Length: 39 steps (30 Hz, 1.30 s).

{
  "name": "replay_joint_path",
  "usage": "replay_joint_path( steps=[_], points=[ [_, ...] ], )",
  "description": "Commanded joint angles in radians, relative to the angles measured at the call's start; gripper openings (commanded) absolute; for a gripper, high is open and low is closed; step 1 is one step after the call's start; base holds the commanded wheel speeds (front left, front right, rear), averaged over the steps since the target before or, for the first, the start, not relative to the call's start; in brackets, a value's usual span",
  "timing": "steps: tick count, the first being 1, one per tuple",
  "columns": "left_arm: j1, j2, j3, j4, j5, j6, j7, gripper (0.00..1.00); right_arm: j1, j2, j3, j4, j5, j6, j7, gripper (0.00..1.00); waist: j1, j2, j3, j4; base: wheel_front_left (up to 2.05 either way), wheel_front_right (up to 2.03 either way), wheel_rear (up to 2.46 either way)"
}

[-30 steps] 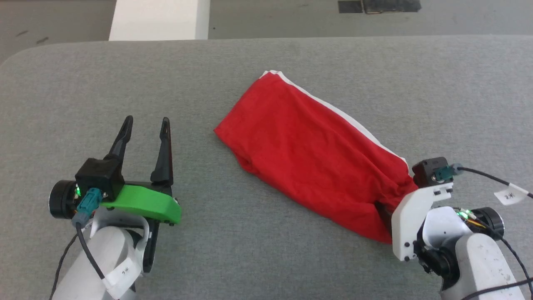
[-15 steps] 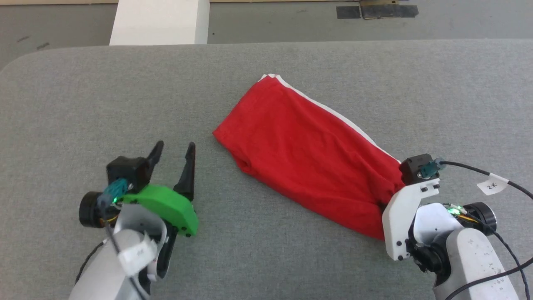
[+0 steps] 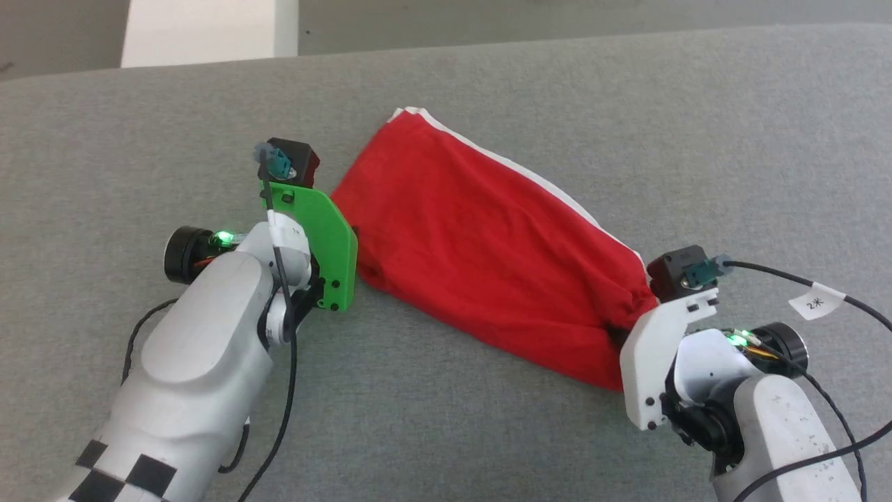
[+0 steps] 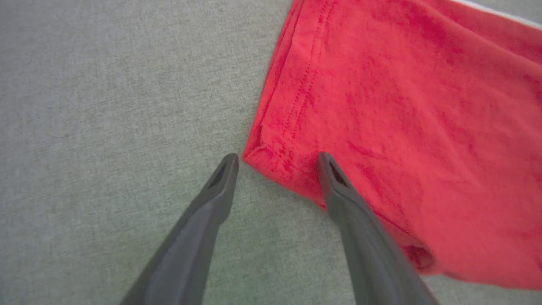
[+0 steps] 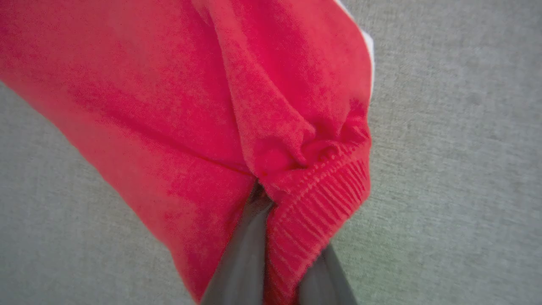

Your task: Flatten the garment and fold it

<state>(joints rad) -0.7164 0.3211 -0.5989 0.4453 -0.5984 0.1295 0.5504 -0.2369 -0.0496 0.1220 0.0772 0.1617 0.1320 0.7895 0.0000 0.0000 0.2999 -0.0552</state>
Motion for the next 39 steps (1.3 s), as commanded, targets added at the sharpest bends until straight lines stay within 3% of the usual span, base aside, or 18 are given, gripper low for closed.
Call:
replay_joint_path(
  steps=[1, 3, 4, 6, 16, 24, 30, 39],
  points=[
    [-0.019, -0.003, -0.007, 0.023, -0.001, -0.011, 0.016, 1.00, -0.013, -0.001, 0.006, 0.001, 0.009, -0.001, -0.006, 0.00, 0.0000, 0.0000, 0.031, -0.030, 0.00, 0.00, 0.00],
    [-0.026, -0.009, -0.018, 0.061, -0.012, -0.023, 0.053, 1.00, -0.016, -0.001, 0.004, 0.000, 0.010, -0.001, -0.012, 0.00, 0.0000, 0.0000, 0.040, -0.039, 0.00, 0.00, 0.00],
    [-0.029, -0.007, -0.024, 0.079, -0.012, -0.026, 0.068, 0.84, -0.017, -0.001, 0.005, 0.002, 0.010, -0.001, -0.014, 0.00, 0.0000, 0.0000, 0.044, -0.044, 0.00, 0.00, 0.00],
    [-0.026, -0.011, -0.022, 0.104, -0.024, -0.032, 0.075, 0.00, -0.018, -0.001, 0.004, 0.004, 0.011, -0.001, -0.018, 0.00, 0.0000, 0.0000, 0.047, -0.049, 0.00, 0.00, 0.00],
    [0.008, -0.044, 0.059, 0.122, -0.115, -0.069, -0.063, 0.00, -0.005, -0.006, -0.007, 0.001, 0.017, -0.001, -0.020, 0.00, 0.0000, 0.0000, 0.022, -0.021, 0.00, 0.00, 0.00],
    [0.094, -0.035, 0.118, -0.011, -0.182, -0.092, -0.146, 0.00, -0.002, -0.120, 0.008, -0.041, 0.101, -0.001, 0.050, 0.00, 0.0000, 0.0000, -0.041, 0.040, 0.00, 0.00, 0.00],
    [0.239, -0.017, 0.149, -0.178, -0.210, -0.049, -0.190, 0.00, 0.023, -0.215, 0.021, -0.094, 0.177, -0.001, 0.135, 0.00, 0.0000, 0.0000, -0.077, 0.087, 0.00, 0.00, 0.00],
    [0.547, -0.025, 0.165, -0.397, -0.257, 0.063, -0.233, 0.00, 0.117, -0.342, 0.061, -0.148, 0.267, -0.001, 0.211, 0.00, 0.0000, 0.0000, -0.121, 0.132, 0.00, 0.00, 0.00]
  ],
)
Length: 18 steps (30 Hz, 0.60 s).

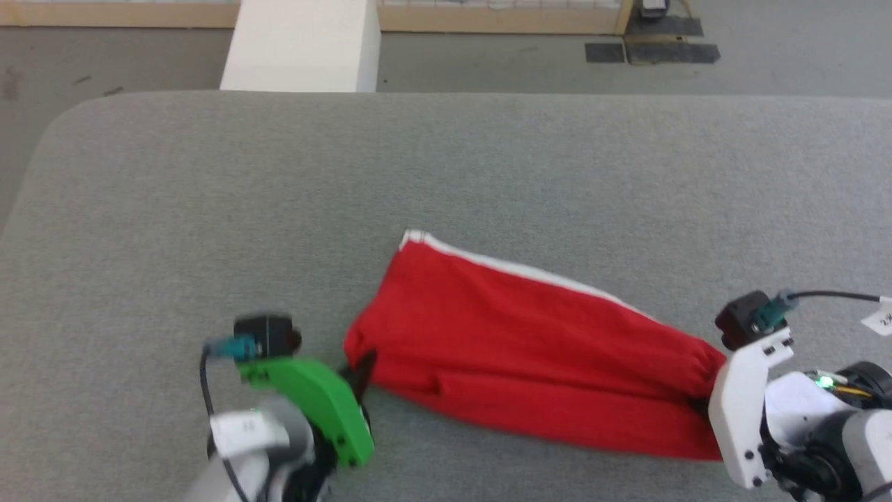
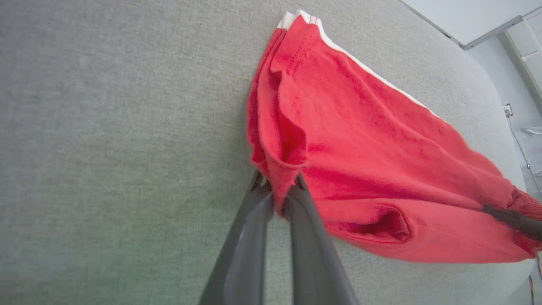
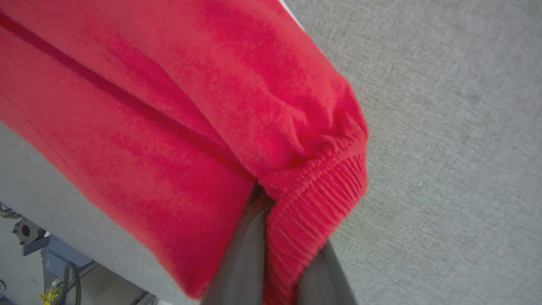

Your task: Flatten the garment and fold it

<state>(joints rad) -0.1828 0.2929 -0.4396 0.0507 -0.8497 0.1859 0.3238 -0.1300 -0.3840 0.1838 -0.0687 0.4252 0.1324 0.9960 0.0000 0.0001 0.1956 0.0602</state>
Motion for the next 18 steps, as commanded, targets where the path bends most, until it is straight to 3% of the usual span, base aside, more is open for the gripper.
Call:
replay_joint_path(
  steps=[1, 10, 11, 12, 13, 14, 18],
  points=[
    [0.040, -0.001, 0.006, -0.013, -0.010, 0.016, -0.010, 0.00, 0.017, -0.018, 0.002, -0.002, 0.006, -0.002, 0.007, 0.00, 0.0000, -0.0001, -0.019, 0.019, 0.00, 0.00, 0.00],
    [0.176, -0.035, -0.043, 0.019, -0.042, 0.058, 0.024, 0.00, 0.065, -0.044, 0.026, 0.042, 0.005, -0.002, -0.016, 0.00, 0.0000, -0.0001, -0.040, 0.037, 0.00, 0.00, 0.00],
    [0.177, -0.037, -0.045, 0.026, -0.044, 0.059, 0.025, 0.22, 0.068, -0.039, 0.027, 0.050, 0.006, -0.002, -0.022, 0.00, 0.0000, -0.0001, -0.042, 0.037, 0.00, 0.00, 0.00],
    [0.179, -0.040, -0.046, 0.035, -0.049, 0.059, 0.030, 0.77, 0.071, -0.032, 0.028, 0.059, 0.005, -0.002, -0.031, 0.19, 0.0000, -0.0001, -0.045, 0.037, 0.00, 0.00, 0.00],
    [0.179, -0.038, -0.049, 0.042, -0.049, 0.059, 0.036, 1.00, 0.072, -0.027, 0.029, 0.065, 0.006, -0.002, -0.041, 0.43, 0.0000, -0.0001, -0.049, 0.036, 0.00, 0.00, 0.00],
    [0.180, -0.037, -0.045, 0.044, -0.053, 0.060, 0.037, 1.00, 0.074, -0.020, 0.028, 0.070, 0.011, -0.002, -0.055, 1.00, 0.0000, -0.0001, -0.054, 0.034, 0.00, 0.00, 0.00],
    [0.186, -0.007, -0.025, 0.025, -0.063, 0.069, 0.053, 1.00, 0.093, 0.009, 0.001, 0.081, 0.030, -0.002, -0.108, 1.00, 0.0000, -0.0001, -0.088, 0.025, 0.00, 0.00, 0.00]
  ],
)
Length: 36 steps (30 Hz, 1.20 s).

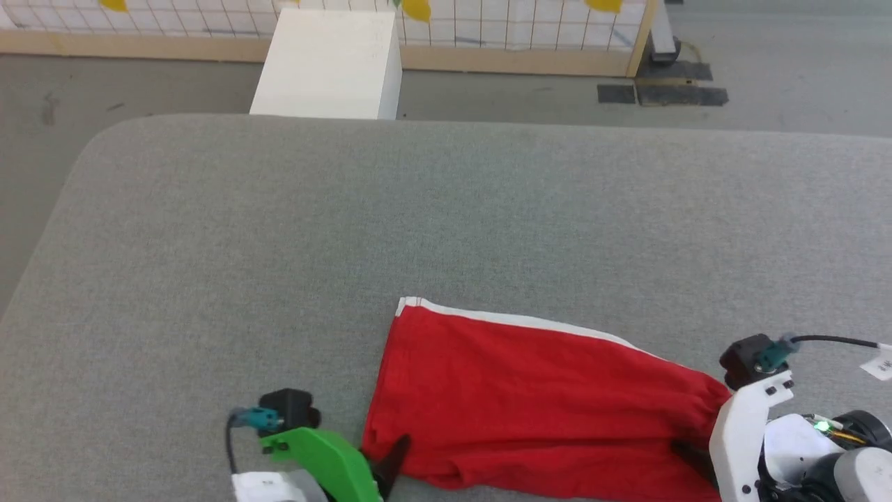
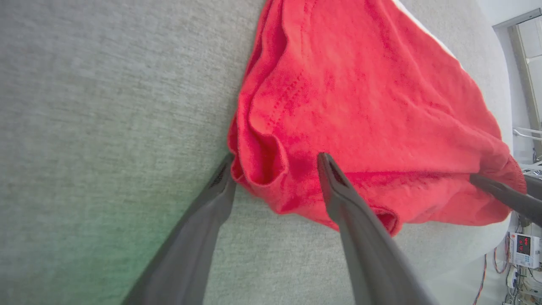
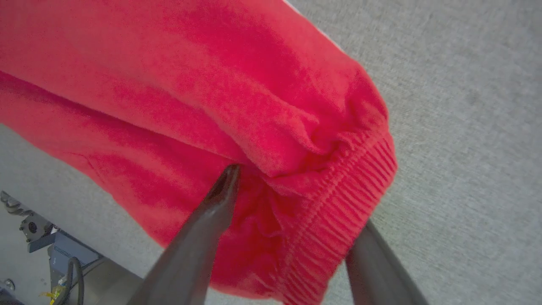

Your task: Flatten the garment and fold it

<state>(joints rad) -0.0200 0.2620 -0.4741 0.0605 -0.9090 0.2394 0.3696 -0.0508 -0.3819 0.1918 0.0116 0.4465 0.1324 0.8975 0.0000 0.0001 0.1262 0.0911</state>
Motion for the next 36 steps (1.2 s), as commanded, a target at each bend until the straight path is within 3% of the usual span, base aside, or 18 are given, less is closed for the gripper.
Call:
replay_joint_path(
  steps=[1, 10, 14, 16, 19, 23, 29, 36],
  points=[
    [0.026, 0.034, 0.016, 0.004, -0.005, 0.020, 0.012, 1.00, 0.021, 0.018, -0.023, -0.002, 0.017, -0.002, -0.021, 1.00, 0.0000, -0.0001, -0.027, -0.007, 0.00, 0.00, 0.00],
    [0.043, 0.134, 0.141, -0.168, -0.017, 0.088, 0.008, 1.00, 0.143, 0.150, -0.277, -0.137, 0.115, -0.002, -0.031, 1.00, 0.0000, -0.0001, -0.099, -0.031, 0.00, 0.00, 0.00],
    [0.009, 0.159, 0.184, -0.208, 0.050, 0.092, -0.092, 1.00, 0.174, 0.172, -0.370, -0.183, 0.126, -0.002, 0.002, 1.00, 0.0000, -0.0001, -0.091, -0.047, 0.00, 0.00, 0.00],
    [-0.021, 0.168, 0.201, -0.213, 0.120, 0.074, -0.202, 1.00, 0.170, 0.179, -0.396, -0.189, 0.144, -0.002, 0.007, 1.00, 0.0000, -0.0001, -0.081, -0.056, 0.00, 0.00, 0.00],
    [-0.054, 0.181, 0.201, -0.189, 0.245, 0.034, -0.403, 1.00, 0.156, 0.144, -0.366, -0.174, 0.153, -0.002, -0.002, 1.00, 0.0000, -0.0001, -0.062, -0.070, 0.00, 0.00, 0.00],
    [-0.073, 0.161, 0.193, -0.140, 0.329, 0.004, -0.581, 1.00, 0.134, 0.096, -0.291, -0.115, 0.217, -0.002, -0.014, 1.00, 0.0000, -0.0001, -0.032, -0.076, 0.00, 0.00, 0.00],
    [-0.097, 0.112, 0.211, -0.110, 0.394, -0.016, -0.628, 1.00, 0.077, 0.034, -0.197, -0.023, 0.266, -0.002, -0.039, 1.00, 0.0000, -0.0001, 0.010, -0.063, 0.00, 0.00, 0.00],
    [-0.100, 0.067, 0.245, -0.104, 0.446, -0.042, -0.631, 1.00, 0.015, 0.026, -0.073, 0.055, 0.283, -0.002, -0.075, 1.00, 0.0000, -0.0001, 0.045, -0.033, 0.00, 0.00, 0.00]
  ],
)
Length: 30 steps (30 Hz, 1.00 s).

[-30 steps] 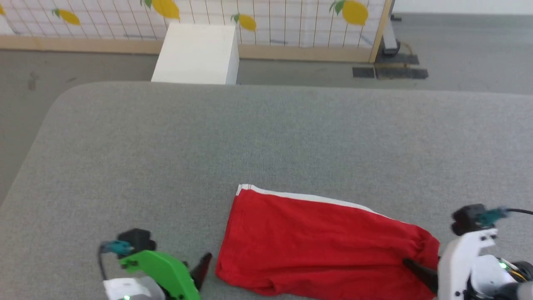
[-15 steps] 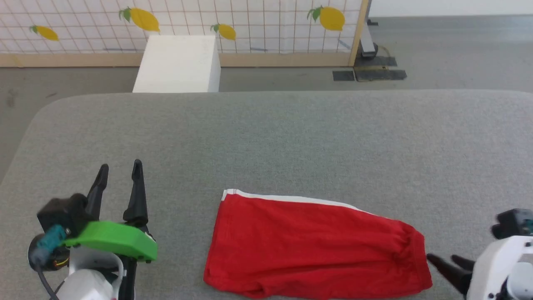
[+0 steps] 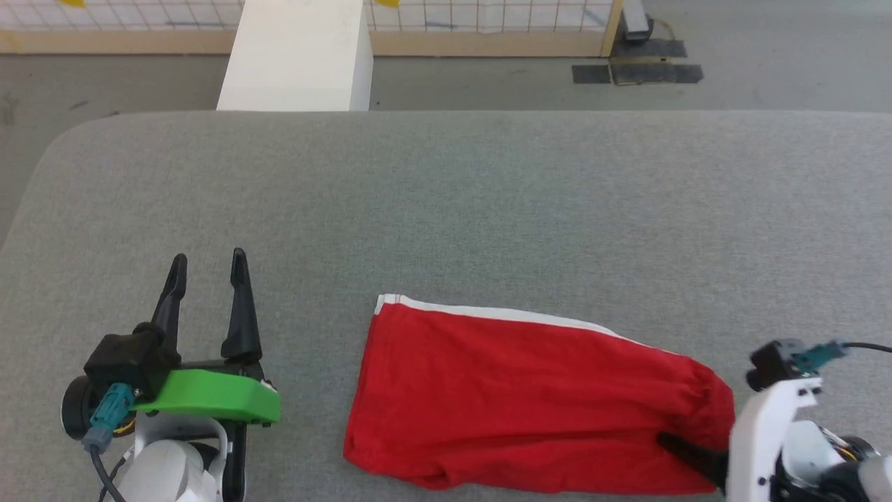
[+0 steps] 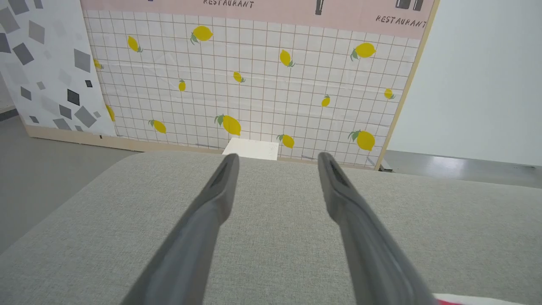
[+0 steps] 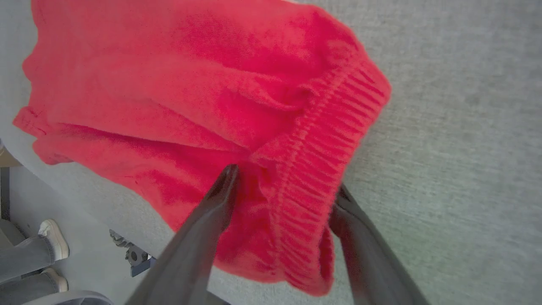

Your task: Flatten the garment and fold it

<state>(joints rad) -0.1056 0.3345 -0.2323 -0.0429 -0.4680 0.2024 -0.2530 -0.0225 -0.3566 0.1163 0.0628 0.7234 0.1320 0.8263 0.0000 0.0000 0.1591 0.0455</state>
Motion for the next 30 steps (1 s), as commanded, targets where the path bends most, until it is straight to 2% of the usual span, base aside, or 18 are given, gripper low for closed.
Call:
replay_joint_path(
  steps=[1, 10, 11, 12, 13, 18, 22, 23, 24, 30],
  points=[
    [-0.013, -0.012, 0.009, 0.001, 0.013, -0.010, -0.008, 1.00, -0.023, 0.005, 0.024, 0.012, 0.009, -0.001, -0.007, 1.00, 0.0000, 0.0000, 0.016, 0.016, 0.00, 0.00, 0.00],
    [-0.005, -0.064, 0.041, 0.016, 0.055, -0.048, -0.009, 1.00, -0.089, -0.017, 0.161, 0.082, 0.006, -0.001, -0.067, 1.00, 0.0000, 0.0000, 0.028, 0.035, 0.00, 0.00, 0.00],
    [-0.004, -0.068, 0.043, 0.019, 0.057, -0.053, -0.009, 1.00, -0.092, -0.022, 0.165, 0.092, 0.000, -0.001, -0.071, 0.51, 0.0000, 0.0000, 0.029, 0.036, 0.00, 0.00, 0.00],
    [-0.004, -0.073, 0.047, 0.021, 0.061, -0.058, -0.009, 1.00, -0.096, -0.030, 0.166, 0.104, -0.011, -0.001, -0.077, 0.20, 0.0000, 0.0000, 0.029, 0.036, 0.00, 0.00, 0.00],
    [-0.004, -0.077, 0.050, 0.023, 0.064, -0.062, -0.009, 1.00, -0.099, -0.038, 0.168, 0.112, -0.022, -0.001, -0.081, 0.00, 0.0000, 0.0000, 0.029, 0.036, 0.00, 0.00, 0.00],
    [-0.005, -0.099, 0.068, 0.037, 0.076, -0.086, -0.009, 1.00, -0.103, -0.069, 0.128, 0.142, -0.034, -0.001, -0.094, 0.00, 0.0000, 0.0000, 0.029, 0.029, 0.00, 0.00, 0.00],
    [-0.007, -0.116, 0.082, 0.040, 0.085, -0.105, -0.009, 1.00, -0.091, -0.121, 0.075, 0.142, -0.045, -0.001, -0.079, 0.00, 0.0000, 0.0000, 0.025, 0.022, 0.00, 0.00, 0.00],
    [-0.004, -0.126, 0.091, 0.045, 0.094, -0.116, -0.009, 1.00, -0.080, -0.166, 0.019, 0.154, -0.065, -0.001, -0.059, 0.00, 0.0000, 0.0000, 0.020, 0.016, 0.00, 0.00, 0.00],
    [-0.003, -0.130, 0.094, 0.047, 0.097, -0.120, -0.009, 1.00, -0.077, -0.182, -0.008, 0.162, -0.081, -0.001, -0.051, 0.00, 0.0000, 0.0000, 0.019, 0.014, 0.00, 0.00, 0.00],
    [0.002, -0.145, 0.110, 0.055, 0.109, -0.139, -0.009, 1.00, -0.085, -0.217, -0.153, 0.229, -0.208, -0.001, -0.016, 0.00, 0.0000, 0.0000, 0.014, 0.006, 0.00, 0.00, 0.00]
  ],
)
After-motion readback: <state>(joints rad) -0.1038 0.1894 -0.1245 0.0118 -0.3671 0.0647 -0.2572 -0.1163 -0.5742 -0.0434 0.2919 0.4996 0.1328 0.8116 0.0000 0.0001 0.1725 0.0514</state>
